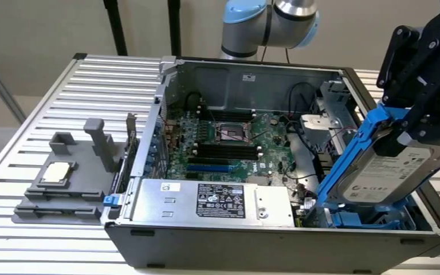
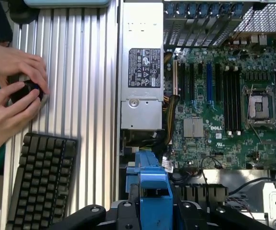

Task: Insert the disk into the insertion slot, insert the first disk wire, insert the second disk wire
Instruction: 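Insert the disk into the insertion slot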

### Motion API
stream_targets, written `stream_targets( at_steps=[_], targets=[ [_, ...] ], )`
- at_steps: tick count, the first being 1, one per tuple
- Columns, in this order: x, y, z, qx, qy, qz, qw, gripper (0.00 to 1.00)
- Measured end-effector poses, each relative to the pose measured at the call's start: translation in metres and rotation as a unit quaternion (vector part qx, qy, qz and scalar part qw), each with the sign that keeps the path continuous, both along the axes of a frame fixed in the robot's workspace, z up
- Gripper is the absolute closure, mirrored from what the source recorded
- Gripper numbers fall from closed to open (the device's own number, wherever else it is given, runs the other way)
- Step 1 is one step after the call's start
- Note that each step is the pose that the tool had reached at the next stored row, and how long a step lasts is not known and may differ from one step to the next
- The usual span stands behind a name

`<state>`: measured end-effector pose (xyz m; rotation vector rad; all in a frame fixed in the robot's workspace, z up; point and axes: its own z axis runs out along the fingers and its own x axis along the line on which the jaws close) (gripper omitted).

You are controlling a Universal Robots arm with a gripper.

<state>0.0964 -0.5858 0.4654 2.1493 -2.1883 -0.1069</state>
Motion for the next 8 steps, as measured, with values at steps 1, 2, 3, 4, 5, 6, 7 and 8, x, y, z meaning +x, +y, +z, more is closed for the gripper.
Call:
stream_targets(
  at_steps=[1,2,3,4,5,6,7,8],
  targets=[
    [0.003,0.0000,0.0000,0.0003,0.0000,0.000,1.0000,0.67],
    [0.005,0.0000,0.0000,0.0007,0.0000,0.000,1.0000,0.67],
    [0.008,0.0000,0.0000,0.0010,0.0000,0.000,1.0000,0.67],
    [0.011,0.0000,0.0000,0.0014,0.0000,0.000,1.0000,0.67],
    [0.013,0.0000,0.0000,0.0018,-0.0003,0.000,1.0000,0.67],
    [0.014,0.0000,0.0001,0.0020,-0.0011,0.000,1.0000,0.67],
    [0.014,0.0001,0.0000,0.0024,-0.0030,0.000,1.0000,0.67],
    [0.014,0.0000,-0.0001,0.0028,-0.0060,0.000,1.0000,0.67]
  ],
)
